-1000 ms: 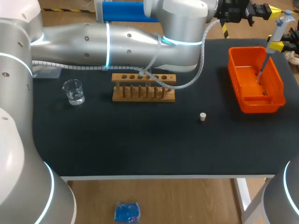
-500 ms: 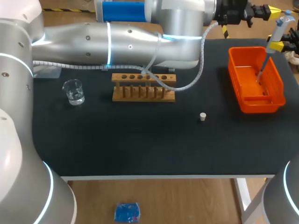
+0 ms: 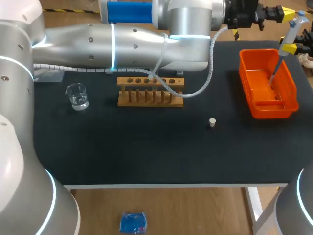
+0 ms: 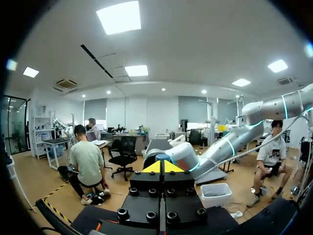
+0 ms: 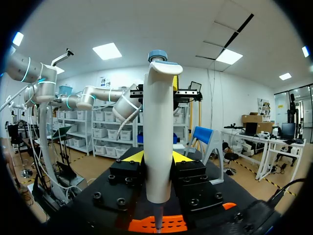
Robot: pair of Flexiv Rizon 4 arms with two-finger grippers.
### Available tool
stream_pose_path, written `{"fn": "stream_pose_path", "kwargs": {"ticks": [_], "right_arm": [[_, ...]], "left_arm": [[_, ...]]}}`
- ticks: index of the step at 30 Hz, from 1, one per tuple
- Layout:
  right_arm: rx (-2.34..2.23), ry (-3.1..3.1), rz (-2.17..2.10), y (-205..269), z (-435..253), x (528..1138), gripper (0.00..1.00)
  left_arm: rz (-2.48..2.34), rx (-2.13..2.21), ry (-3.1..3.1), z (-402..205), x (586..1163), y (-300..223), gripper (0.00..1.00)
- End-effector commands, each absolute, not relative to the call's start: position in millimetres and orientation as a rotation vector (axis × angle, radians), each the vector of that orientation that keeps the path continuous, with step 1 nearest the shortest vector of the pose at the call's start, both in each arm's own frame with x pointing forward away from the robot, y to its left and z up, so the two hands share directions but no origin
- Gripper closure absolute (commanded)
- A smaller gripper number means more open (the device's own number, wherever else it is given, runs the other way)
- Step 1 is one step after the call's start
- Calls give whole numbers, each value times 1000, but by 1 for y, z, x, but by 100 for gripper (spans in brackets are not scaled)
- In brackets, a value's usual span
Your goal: Invert the test tube, pick up the pipette, mount the tip to pipette, aspirate from beaker and dispense into the tube, eject the tip, return the pipette, and cap with the stopper.
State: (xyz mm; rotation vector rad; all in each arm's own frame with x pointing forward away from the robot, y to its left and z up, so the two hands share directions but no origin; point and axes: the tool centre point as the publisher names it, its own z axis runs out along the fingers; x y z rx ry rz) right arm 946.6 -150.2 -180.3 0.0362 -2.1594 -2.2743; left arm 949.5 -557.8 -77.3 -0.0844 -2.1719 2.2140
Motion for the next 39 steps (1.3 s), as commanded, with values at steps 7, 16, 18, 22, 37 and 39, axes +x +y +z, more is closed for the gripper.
{"fn": "stream_pose_path", "kwargs": {"ticks": [7,16,18,22,37,39], "right_arm": [[39,-2161,-2270,-151,-180,947,100],[39,-2161,-2270,-151,-180,947,100],[39,-2161,-2270,-151,-180,947,100],[39,-2161,-2270,-151,-180,947,100],[39,-2161,-2270,-151,-180,947,100],[39,-2161,-2270,-151,-180,947,100]], "left_arm": [[2165,-58,-2207,-74,938,-560,100],[2118,-60,-2220,-76,937,-567,100],[2115,-58,-2220,-77,937,-568,100],[2107,-48,-2221,-80,937,-566,100],[2071,-4,-2226,-95,941,-566,100],[2067,-2,-2227,-96,941,-566,100]]}}
